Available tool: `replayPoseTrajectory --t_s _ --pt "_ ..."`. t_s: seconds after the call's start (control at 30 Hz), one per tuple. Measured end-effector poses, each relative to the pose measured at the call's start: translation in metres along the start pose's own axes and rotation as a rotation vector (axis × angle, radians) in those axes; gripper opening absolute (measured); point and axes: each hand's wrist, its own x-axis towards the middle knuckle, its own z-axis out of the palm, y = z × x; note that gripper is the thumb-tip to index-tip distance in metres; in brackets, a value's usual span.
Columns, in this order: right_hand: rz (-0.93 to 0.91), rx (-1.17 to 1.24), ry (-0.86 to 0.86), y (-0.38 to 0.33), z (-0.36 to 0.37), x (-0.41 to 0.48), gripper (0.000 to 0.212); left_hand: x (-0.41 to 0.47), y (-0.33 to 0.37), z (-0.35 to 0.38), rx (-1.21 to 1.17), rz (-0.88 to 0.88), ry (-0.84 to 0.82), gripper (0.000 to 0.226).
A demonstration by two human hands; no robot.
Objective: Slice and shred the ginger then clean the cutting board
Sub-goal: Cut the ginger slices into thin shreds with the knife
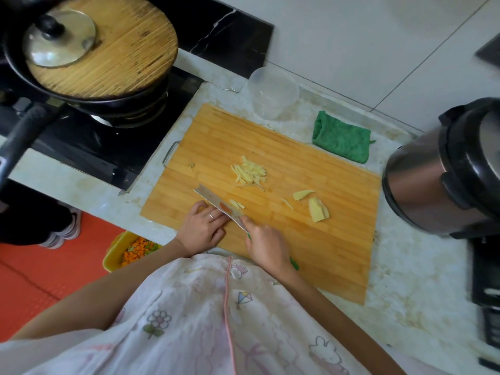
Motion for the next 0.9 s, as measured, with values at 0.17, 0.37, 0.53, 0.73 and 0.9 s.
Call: replayPoseTrajectory --t_s 0.17,0.37,0.53,0.73,0.9 --pt "0.007 0.001 -0.021 0.000 -0.001 0.000 0.048 -0.002 -0.003 0.002 -0.008 0.007 -0.029 0.031" --pt "0.038 -0.021 -0.020 -0.003 0.000 0.005 0.047 0.000 -0.001 0.001 -0.076 -0.046 -0.018 0.030" --pt "0.030 -0.032 0.000 -0.004 -0.001 0.005 0.044 -0.004 -0.002 -0.005 -0.136 -0.067 -0.128 0.039" --pt "0.021 -0.063 0.004 -0.005 0.001 0.005 0.046 -0.002 0.007 -0.011 -0.129 -0.122 -0.235 0.045" --pt "0.058 -0.026 -0.012 0.012 0.005 -0.017 0.049 -0.009 0.003 -0.009 -0.091 -0.114 -0.230 0.041"
